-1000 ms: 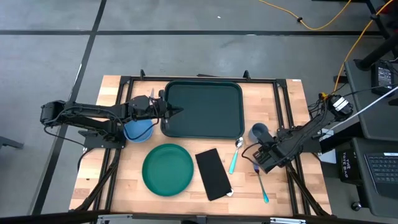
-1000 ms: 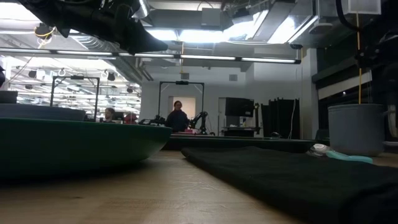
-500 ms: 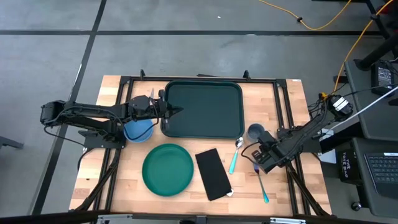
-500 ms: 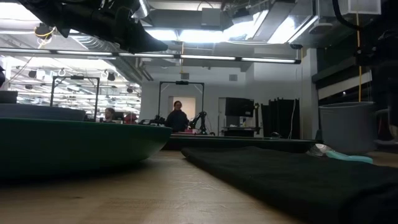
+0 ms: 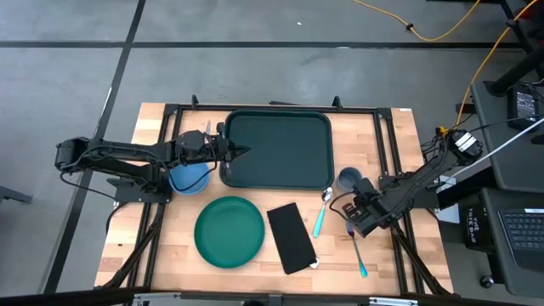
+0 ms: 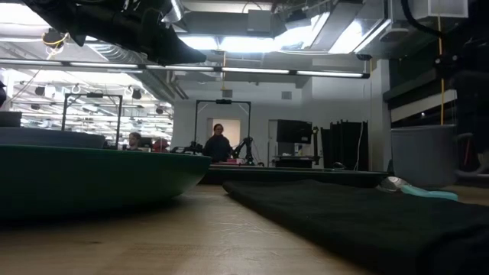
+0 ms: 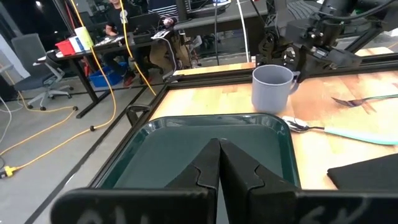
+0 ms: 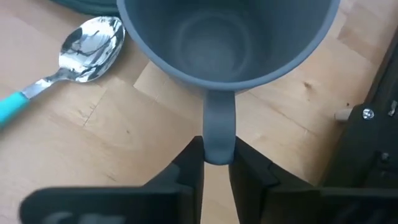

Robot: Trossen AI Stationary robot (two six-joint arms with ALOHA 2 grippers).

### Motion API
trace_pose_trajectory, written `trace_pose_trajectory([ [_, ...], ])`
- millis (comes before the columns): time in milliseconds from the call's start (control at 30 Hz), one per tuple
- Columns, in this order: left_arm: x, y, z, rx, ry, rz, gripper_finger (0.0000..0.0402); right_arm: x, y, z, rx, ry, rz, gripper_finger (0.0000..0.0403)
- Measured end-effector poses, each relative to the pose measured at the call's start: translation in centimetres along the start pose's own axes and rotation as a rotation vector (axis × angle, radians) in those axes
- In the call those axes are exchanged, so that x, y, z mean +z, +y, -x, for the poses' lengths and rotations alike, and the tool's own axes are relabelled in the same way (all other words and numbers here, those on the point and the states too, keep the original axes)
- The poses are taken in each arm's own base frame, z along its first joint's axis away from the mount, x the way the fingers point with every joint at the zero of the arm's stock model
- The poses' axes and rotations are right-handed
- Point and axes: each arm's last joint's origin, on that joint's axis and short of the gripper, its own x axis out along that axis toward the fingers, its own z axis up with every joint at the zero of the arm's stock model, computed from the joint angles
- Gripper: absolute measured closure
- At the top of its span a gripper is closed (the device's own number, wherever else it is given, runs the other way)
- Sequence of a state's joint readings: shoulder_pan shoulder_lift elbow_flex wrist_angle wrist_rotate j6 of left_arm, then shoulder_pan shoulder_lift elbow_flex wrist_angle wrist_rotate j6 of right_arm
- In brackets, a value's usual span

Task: Set up tray
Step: Put the gray cup on the black tray

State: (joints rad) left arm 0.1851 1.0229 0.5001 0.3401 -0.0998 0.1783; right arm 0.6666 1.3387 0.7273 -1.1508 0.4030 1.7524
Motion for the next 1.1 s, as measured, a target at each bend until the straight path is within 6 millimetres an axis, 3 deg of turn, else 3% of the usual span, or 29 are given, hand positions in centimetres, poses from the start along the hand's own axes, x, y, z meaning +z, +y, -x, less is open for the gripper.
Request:
trace_pose_trajectory([
  [600,0.0,0.0,0.0,0.000,0.000,0.034,0.0398,2.9,-1.7,4.5,0.191,-0.069,-0.069,0.0344],
  [867,0.0,0.0,0.0,-0.008,-0.001,0.110,0.0398,6.3,-0.9,6.0,0.217,-0.101,0.013,0.0344],
  [1100,0.2,0.0,-0.1,-0.011,0.026,0.150,0.0398,10.6,-0.3,5.8,0.246,-0.150,0.124,0.0343],
])
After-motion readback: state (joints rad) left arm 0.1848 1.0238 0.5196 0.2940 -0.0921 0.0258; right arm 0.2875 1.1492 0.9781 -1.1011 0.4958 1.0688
